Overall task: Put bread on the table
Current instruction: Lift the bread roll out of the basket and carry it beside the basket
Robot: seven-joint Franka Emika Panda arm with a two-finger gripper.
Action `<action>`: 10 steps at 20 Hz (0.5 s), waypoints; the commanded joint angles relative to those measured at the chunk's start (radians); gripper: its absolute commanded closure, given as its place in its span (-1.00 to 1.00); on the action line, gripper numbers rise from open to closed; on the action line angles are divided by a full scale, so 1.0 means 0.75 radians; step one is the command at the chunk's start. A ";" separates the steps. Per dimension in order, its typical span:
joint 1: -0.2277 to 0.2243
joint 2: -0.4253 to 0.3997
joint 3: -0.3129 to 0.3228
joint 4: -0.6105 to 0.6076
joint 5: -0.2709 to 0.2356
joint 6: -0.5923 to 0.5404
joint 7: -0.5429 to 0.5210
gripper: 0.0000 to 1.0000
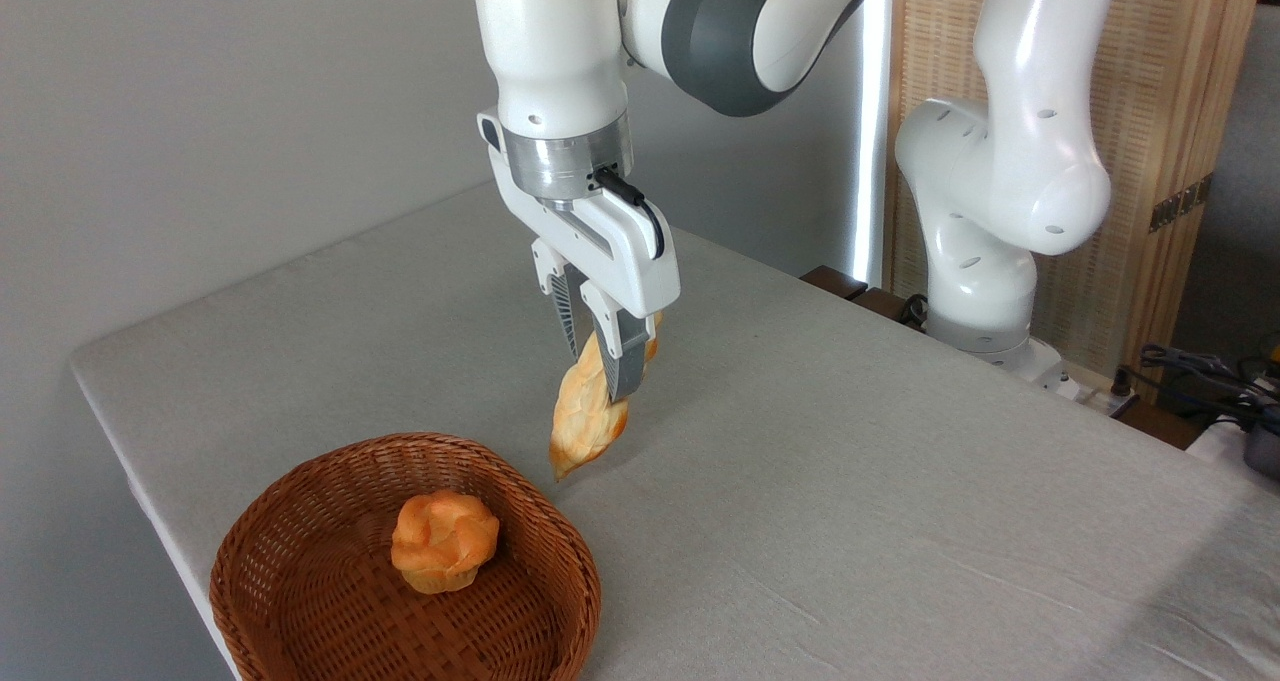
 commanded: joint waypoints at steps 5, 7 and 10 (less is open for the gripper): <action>-0.038 0.016 0.008 -0.016 0.009 0.079 -0.093 -1.00; -0.040 0.024 0.008 -0.016 0.011 0.077 -0.087 -1.00; -0.040 0.034 0.006 -0.014 0.011 0.080 -0.087 -1.00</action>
